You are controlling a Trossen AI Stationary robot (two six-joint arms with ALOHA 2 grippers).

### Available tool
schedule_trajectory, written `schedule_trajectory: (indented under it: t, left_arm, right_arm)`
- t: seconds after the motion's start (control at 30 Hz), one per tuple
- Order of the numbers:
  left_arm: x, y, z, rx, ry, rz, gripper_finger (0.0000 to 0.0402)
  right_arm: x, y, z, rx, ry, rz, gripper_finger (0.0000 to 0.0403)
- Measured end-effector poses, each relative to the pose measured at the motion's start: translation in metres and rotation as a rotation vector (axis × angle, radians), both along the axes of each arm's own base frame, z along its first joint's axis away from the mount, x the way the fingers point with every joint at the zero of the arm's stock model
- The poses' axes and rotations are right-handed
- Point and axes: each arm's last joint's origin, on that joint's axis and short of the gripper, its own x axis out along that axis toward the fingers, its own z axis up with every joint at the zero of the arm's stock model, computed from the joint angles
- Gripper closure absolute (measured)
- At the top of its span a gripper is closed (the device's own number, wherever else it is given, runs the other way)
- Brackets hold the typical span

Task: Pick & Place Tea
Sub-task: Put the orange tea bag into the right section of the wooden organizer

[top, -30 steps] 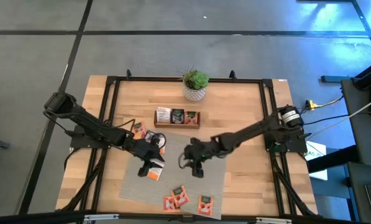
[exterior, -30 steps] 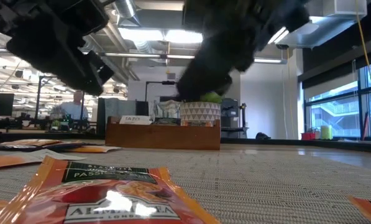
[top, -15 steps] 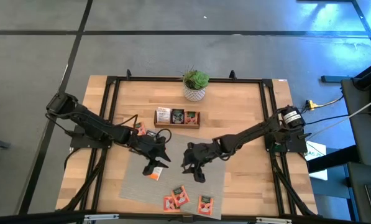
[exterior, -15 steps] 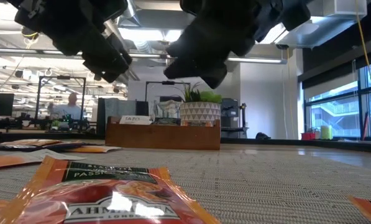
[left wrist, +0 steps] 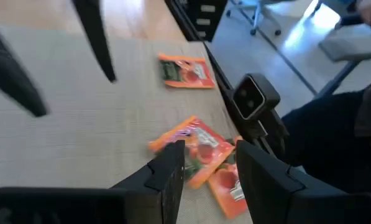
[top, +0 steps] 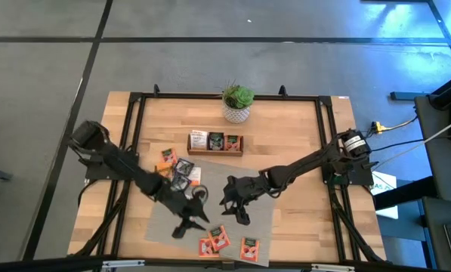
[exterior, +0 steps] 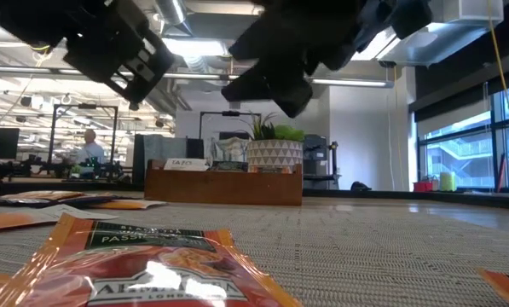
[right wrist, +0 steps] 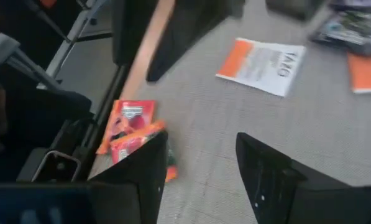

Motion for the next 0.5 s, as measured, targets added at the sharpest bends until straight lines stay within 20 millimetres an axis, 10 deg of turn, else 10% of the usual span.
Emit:
schedule_trajectory:
  t: [0.5]
  left_arm:
    - [0.039, -0.073, -0.030, 0.020, 0.042, -0.072, 0.0261]
  right_arm:
    - [-0.007, 0.031, -0.011, -0.069, -0.035, 0.002, 0.0205]
